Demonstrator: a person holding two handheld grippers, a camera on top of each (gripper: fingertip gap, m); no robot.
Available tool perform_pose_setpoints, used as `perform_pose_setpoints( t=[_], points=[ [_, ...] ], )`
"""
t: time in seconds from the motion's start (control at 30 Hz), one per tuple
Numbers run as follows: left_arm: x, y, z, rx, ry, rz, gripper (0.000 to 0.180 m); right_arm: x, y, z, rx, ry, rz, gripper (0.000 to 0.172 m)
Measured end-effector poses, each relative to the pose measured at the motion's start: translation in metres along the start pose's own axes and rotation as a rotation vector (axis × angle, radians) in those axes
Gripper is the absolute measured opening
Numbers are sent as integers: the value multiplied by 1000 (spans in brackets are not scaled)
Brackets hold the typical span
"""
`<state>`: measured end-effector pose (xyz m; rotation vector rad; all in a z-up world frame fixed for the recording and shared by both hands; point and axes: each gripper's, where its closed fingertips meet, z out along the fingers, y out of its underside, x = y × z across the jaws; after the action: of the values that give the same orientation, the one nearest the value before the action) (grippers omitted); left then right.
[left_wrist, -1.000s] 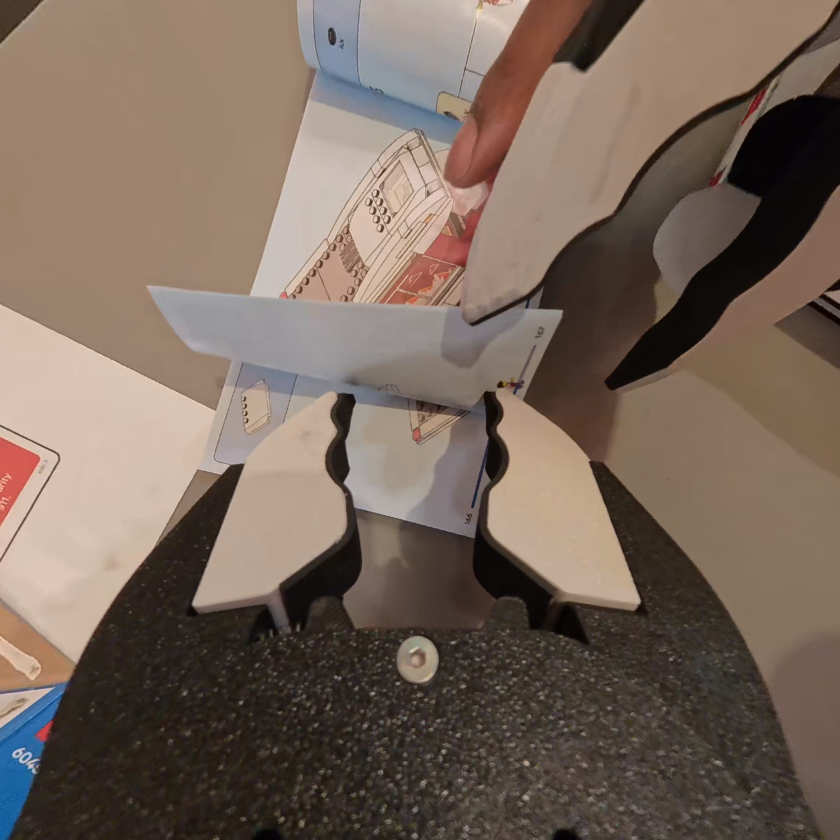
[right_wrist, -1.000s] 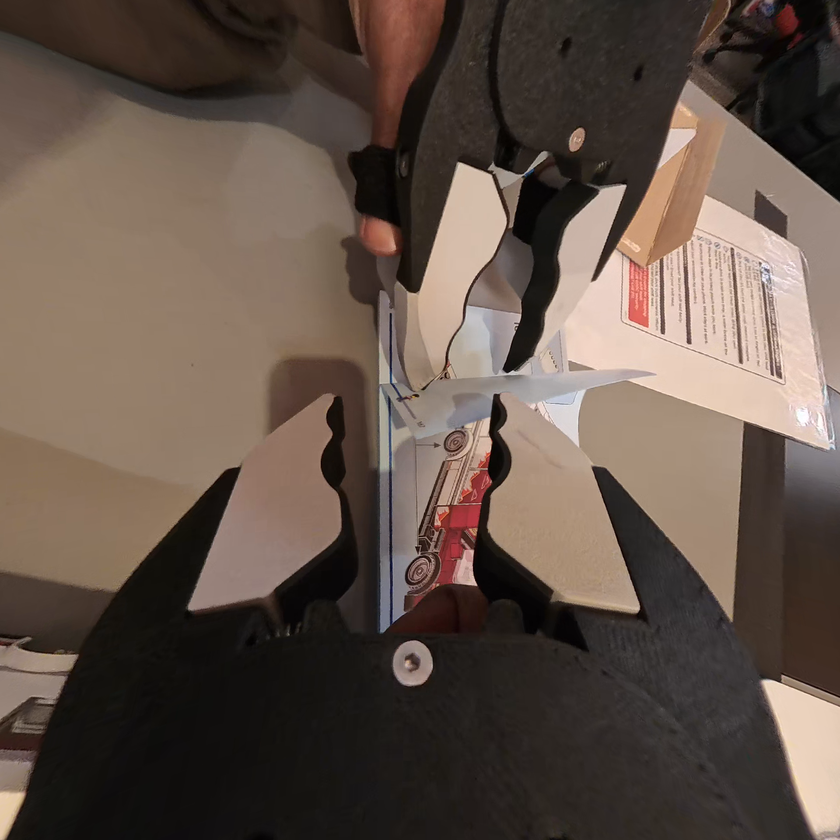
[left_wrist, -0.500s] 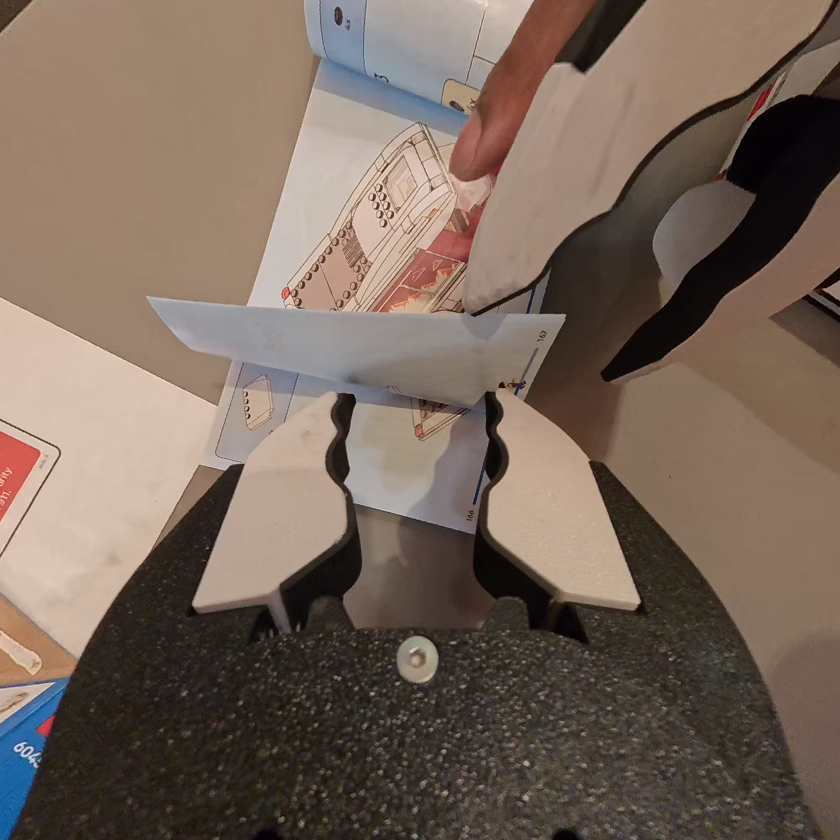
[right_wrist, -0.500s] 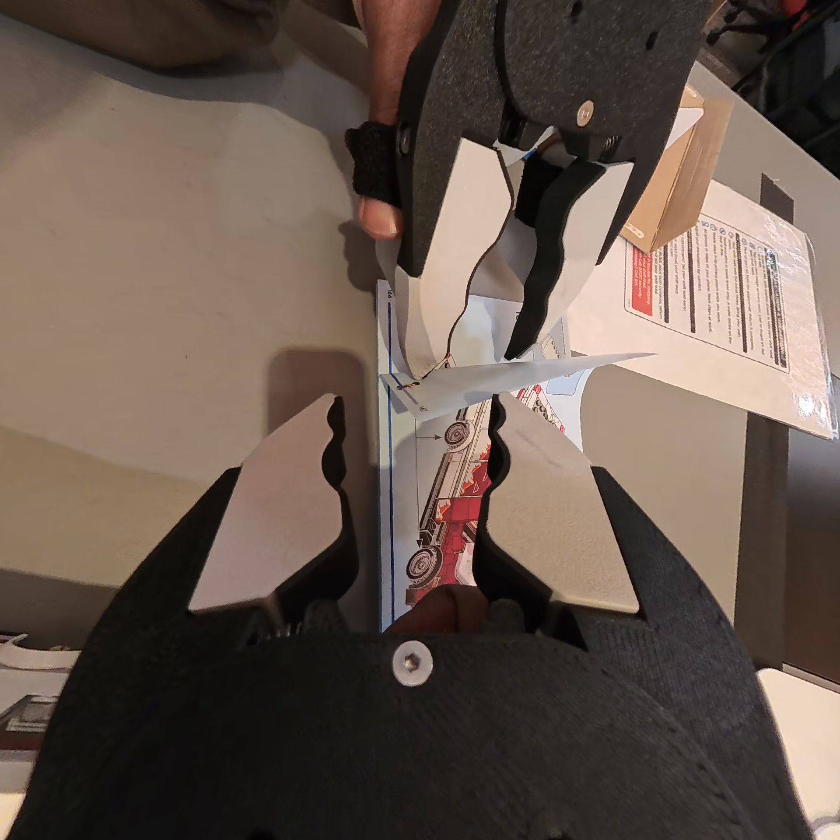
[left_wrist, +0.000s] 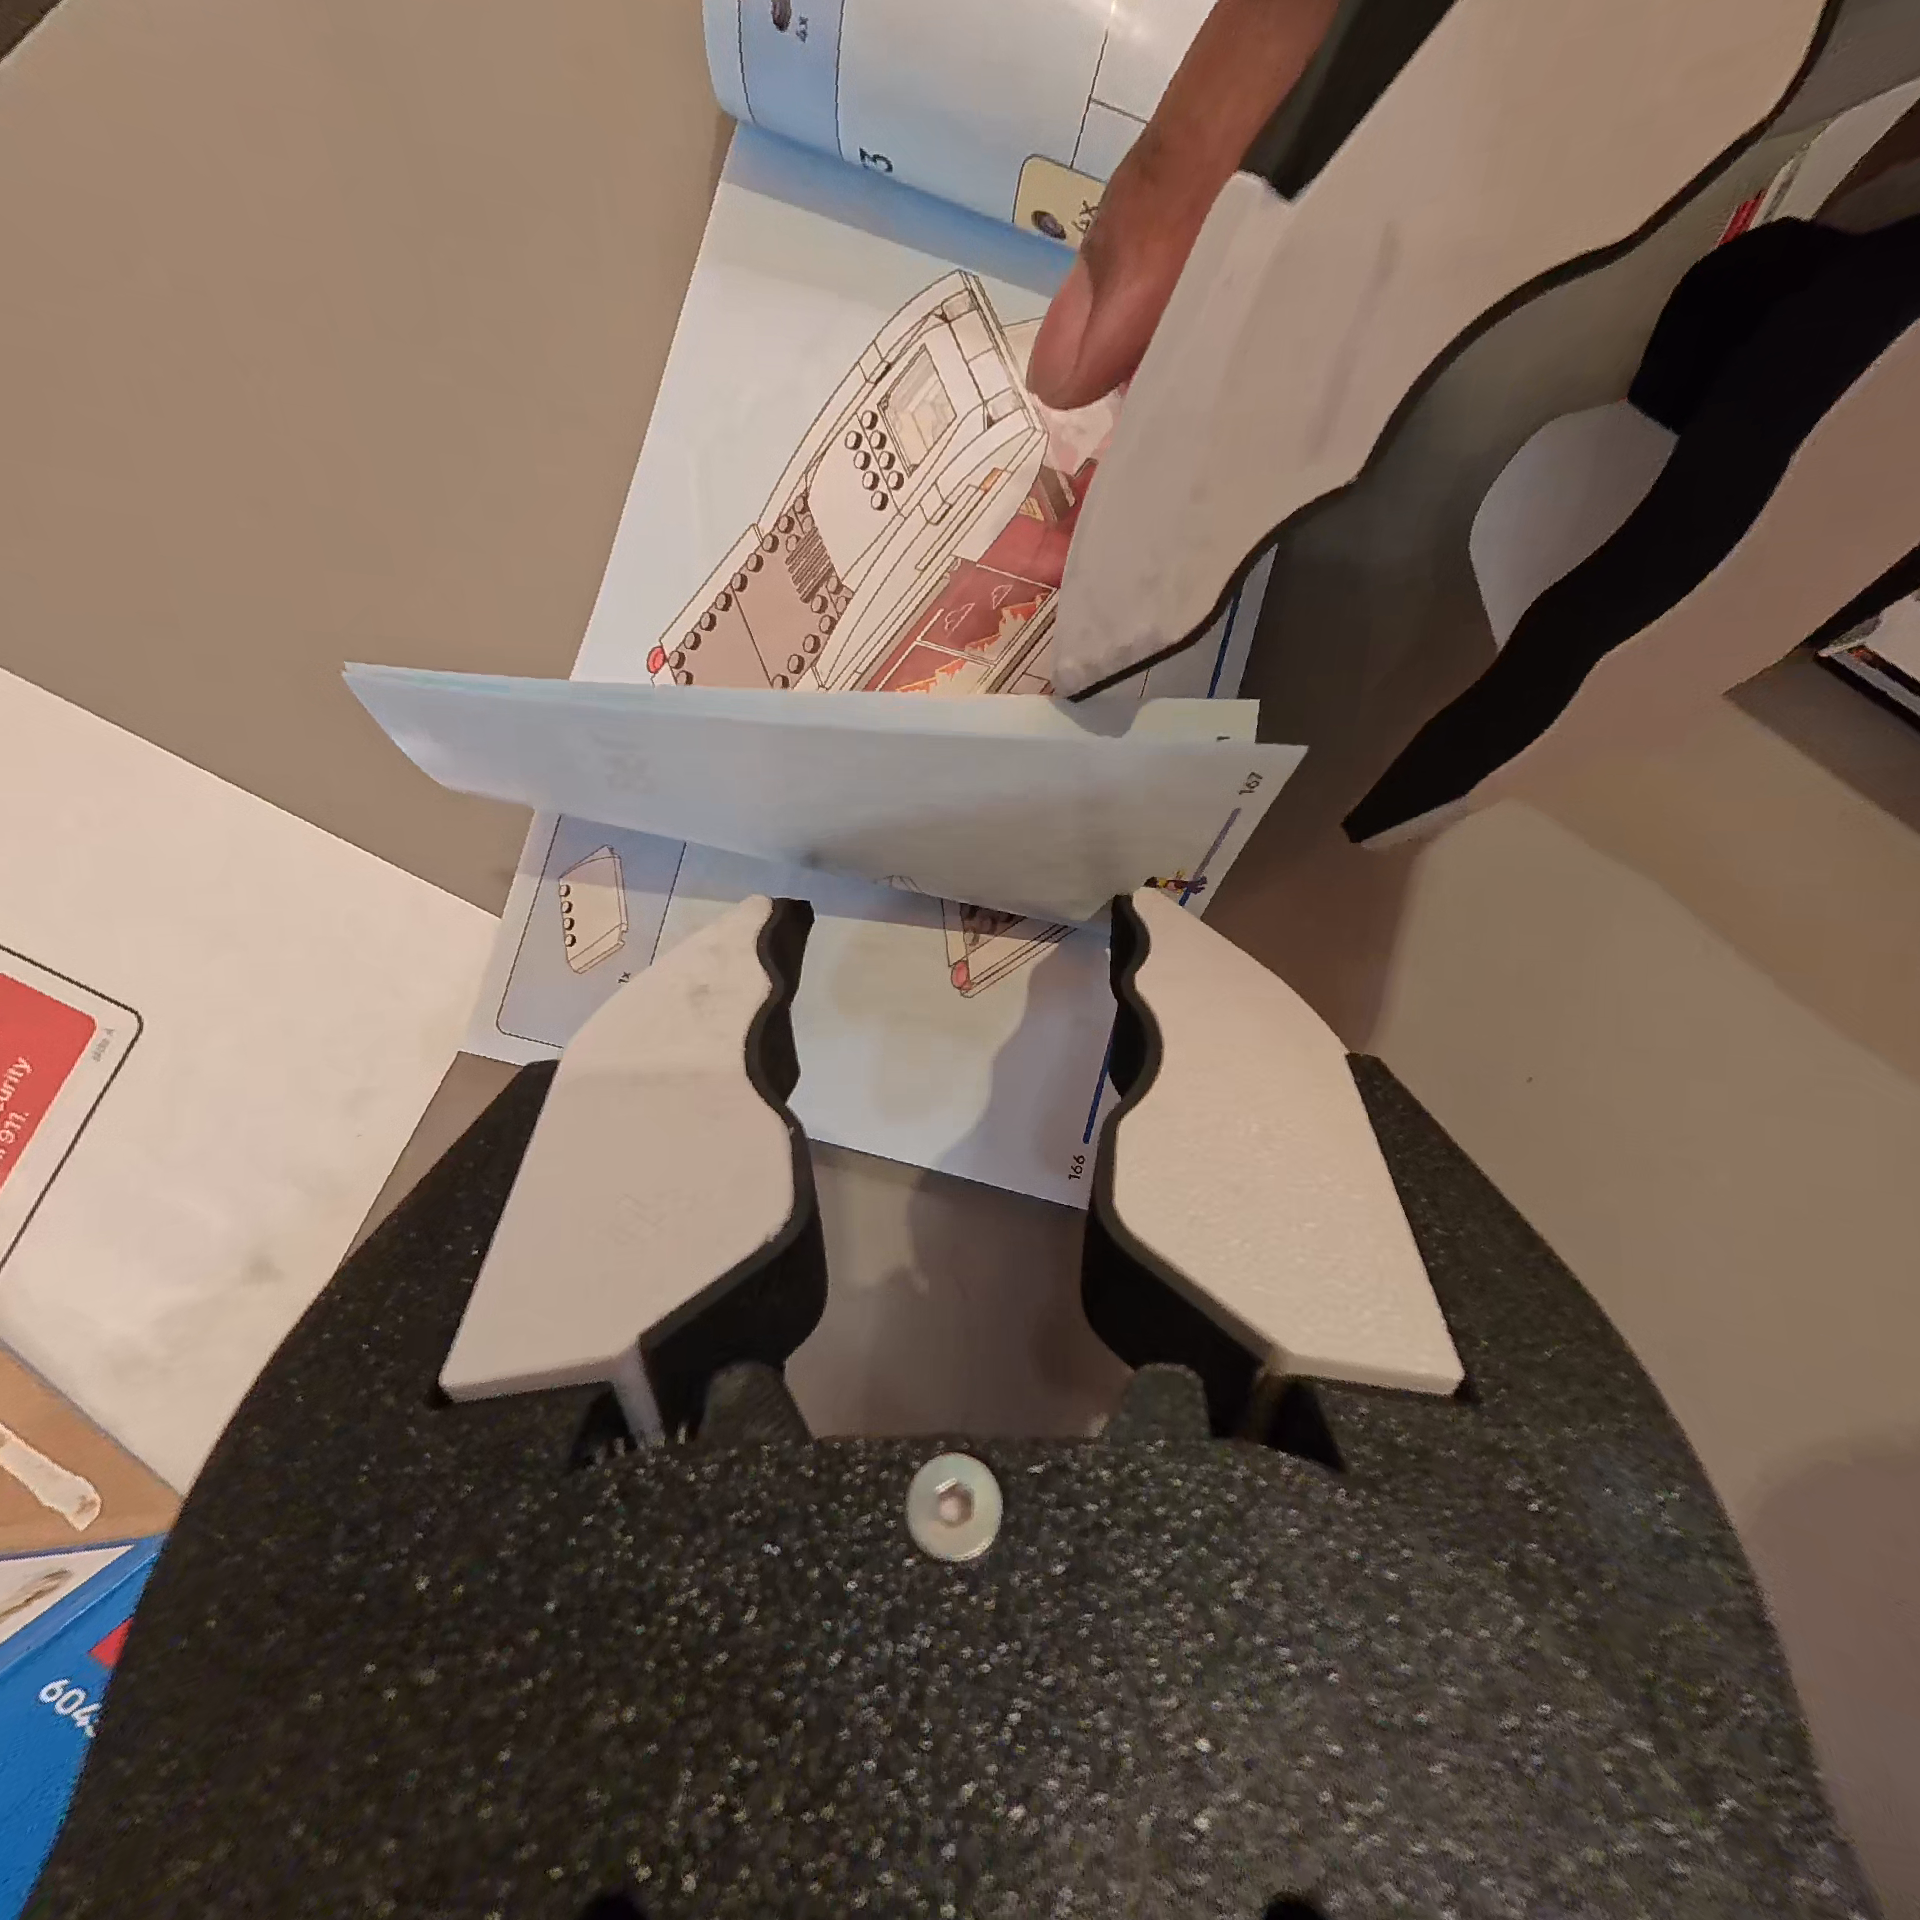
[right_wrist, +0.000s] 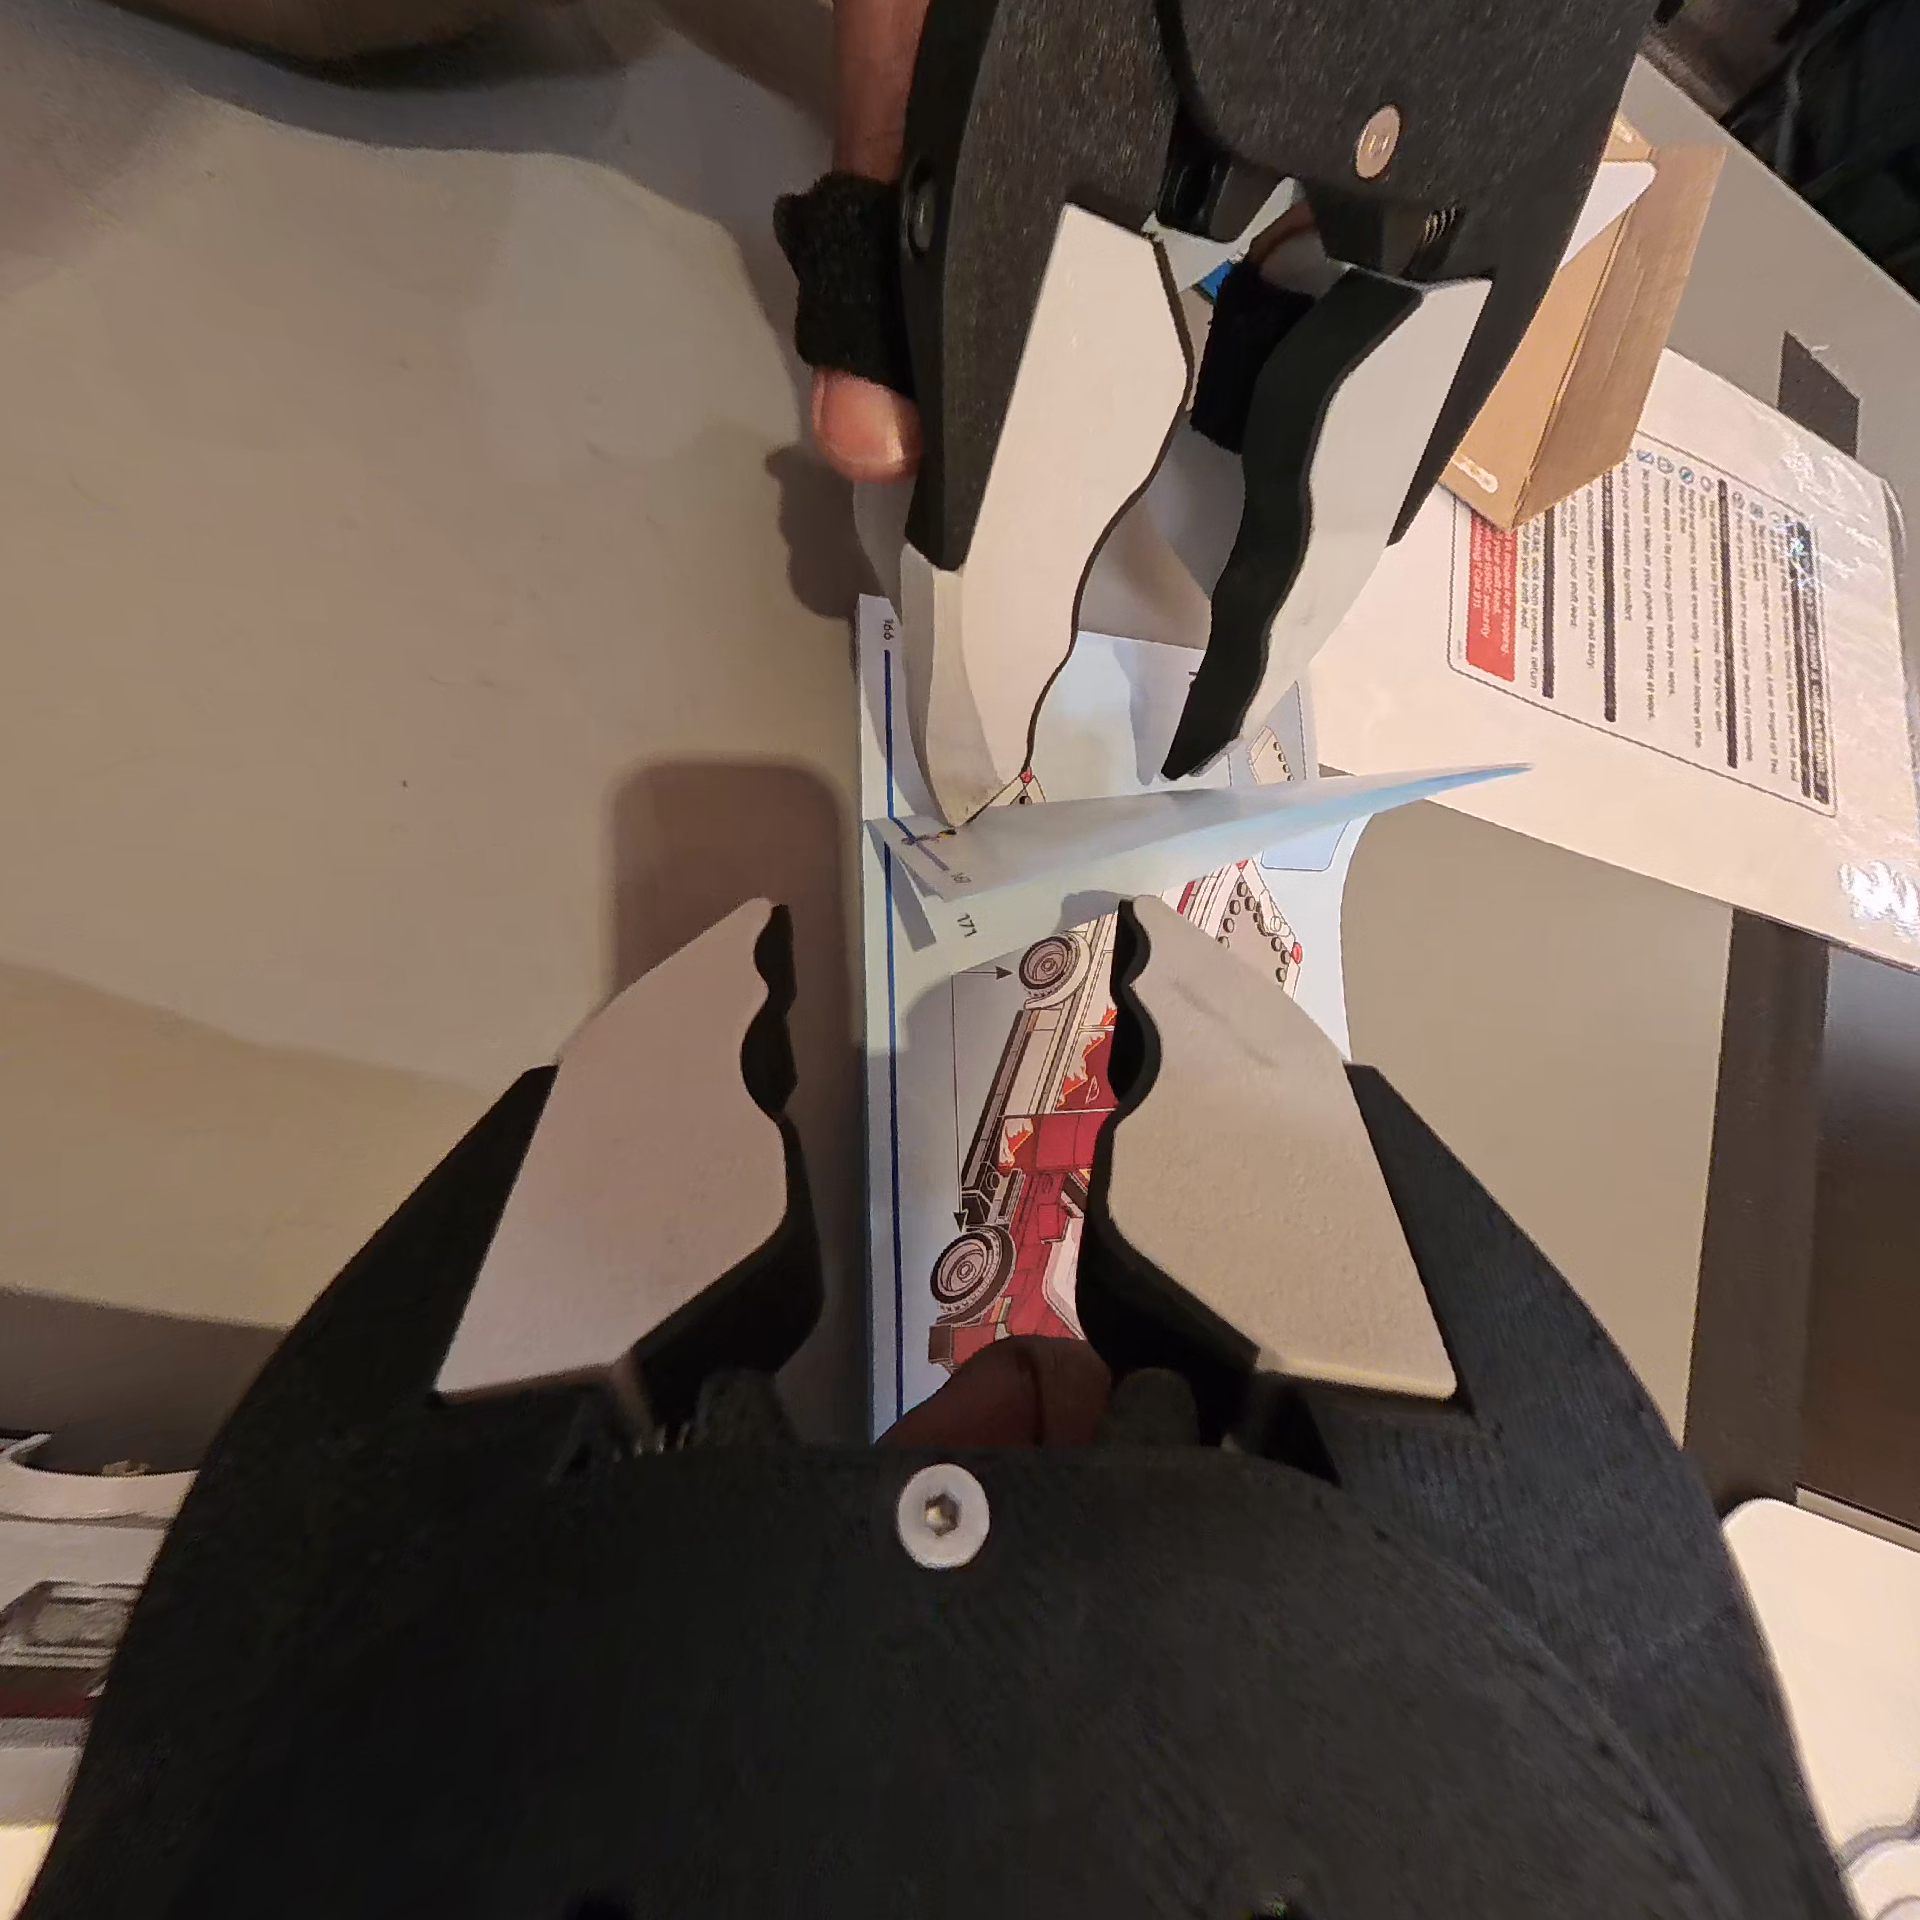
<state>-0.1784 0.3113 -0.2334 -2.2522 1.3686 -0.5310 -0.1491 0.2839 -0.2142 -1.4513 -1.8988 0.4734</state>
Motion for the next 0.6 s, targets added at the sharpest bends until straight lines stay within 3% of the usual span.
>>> perform_pose_setpoints(
  t=[0.6],
  points=[
    [1,11,-8,-46,5,20,58,4,6,5,-39,16,17,50]
  ],
)
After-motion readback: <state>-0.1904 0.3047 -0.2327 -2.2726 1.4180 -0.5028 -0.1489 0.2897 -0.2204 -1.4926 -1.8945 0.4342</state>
